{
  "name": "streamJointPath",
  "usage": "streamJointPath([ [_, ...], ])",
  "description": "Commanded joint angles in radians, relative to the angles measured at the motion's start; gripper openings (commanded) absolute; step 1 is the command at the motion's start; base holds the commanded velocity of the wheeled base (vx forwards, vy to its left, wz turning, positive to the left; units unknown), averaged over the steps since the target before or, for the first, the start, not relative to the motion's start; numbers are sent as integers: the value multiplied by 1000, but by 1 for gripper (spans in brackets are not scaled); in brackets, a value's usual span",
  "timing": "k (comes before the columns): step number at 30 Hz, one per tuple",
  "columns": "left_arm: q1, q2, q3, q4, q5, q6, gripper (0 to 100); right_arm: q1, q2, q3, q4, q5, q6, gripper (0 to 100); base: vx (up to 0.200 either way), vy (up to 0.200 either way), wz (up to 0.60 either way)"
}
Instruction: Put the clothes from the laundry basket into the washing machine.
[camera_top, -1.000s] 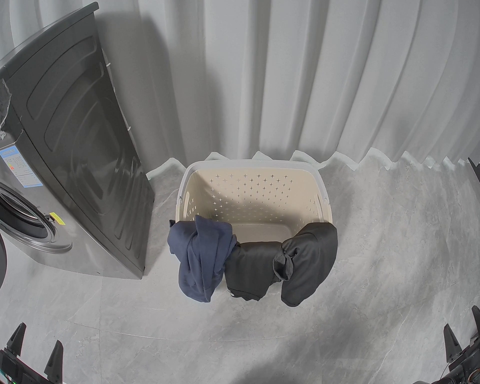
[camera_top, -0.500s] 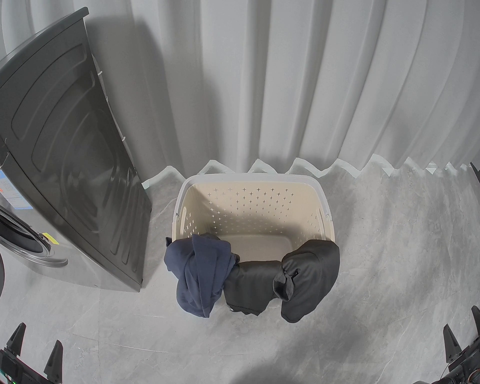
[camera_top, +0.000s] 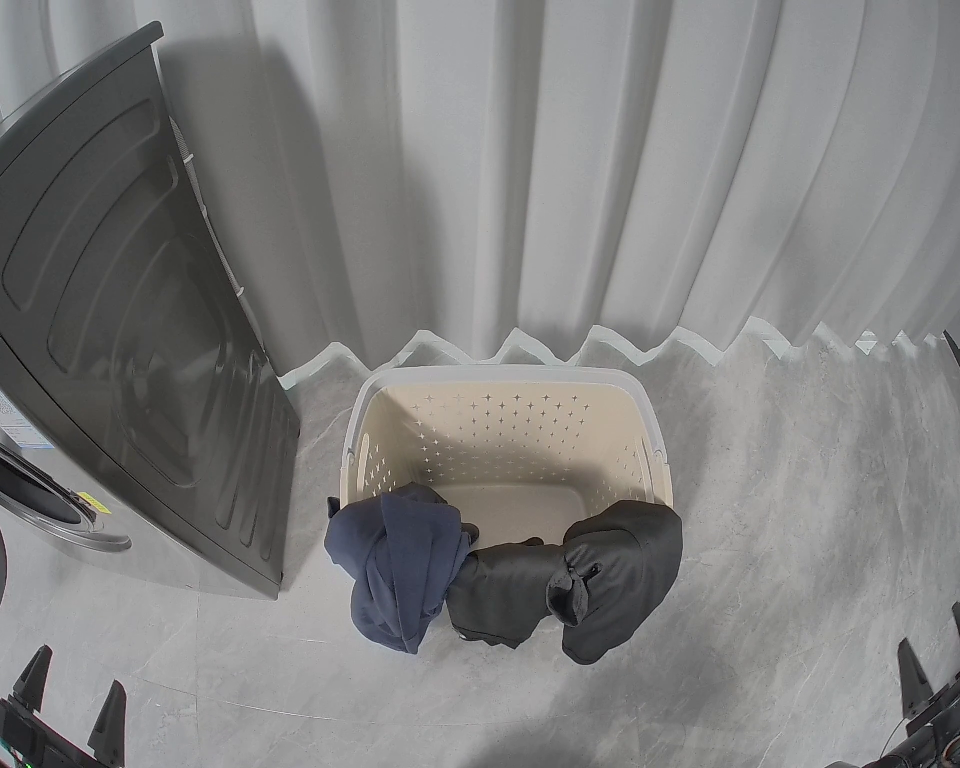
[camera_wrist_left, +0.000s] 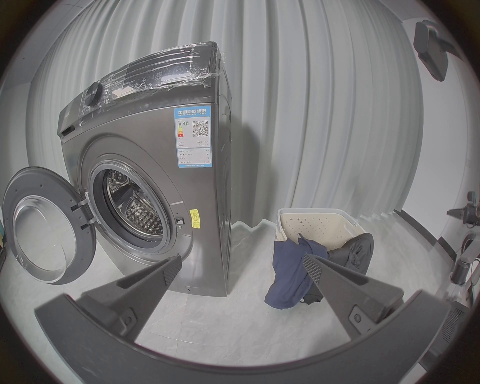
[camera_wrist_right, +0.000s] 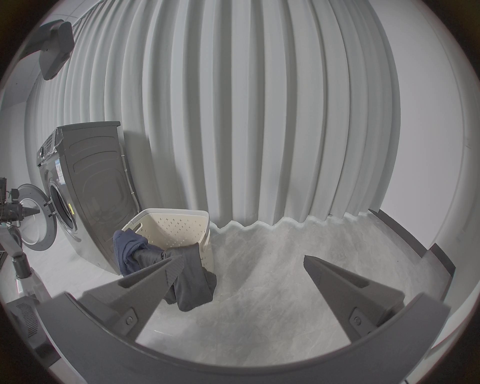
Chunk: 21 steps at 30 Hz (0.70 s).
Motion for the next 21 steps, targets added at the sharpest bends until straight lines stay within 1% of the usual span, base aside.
streamJointPath([
  [1,0,-13,15,-1,0,1,100,20,143,-186,42,8,32,100,0,0,0],
  [3,0,-13,15,1,0,1,100,28,258,-160,68,12,70,100,0,0,0],
  [5,0,-13,15,-1,2,1,100,38,407,-114,54,35,127,100,0,0,0],
  [7,0,-13,15,-1,0,1,100,52,530,-112,8,55,157,100,0,0,0],
  [8,0,-13,15,1,0,1,100,55,585,-107,-29,57,165,100,0,0,0],
  [12,0,-13,15,-1,0,1,100,91,781,-71,-235,60,160,100,0,0,0],
  [13,0,-13,15,1,0,1,100,98,801,-68,-255,58,160,100,0,0,0],
  [14,0,-13,15,1,0,1,100,138,900,-58,-336,55,168,100,0,0,0],
  [19,0,-13,15,-1,0,1,100,202,1065,-61,-429,47,171,100,0,0,0],
  [21,0,-13,15,-1,0,1,100,230,1128,-69,-462,37,180,100,0,0,0],
])
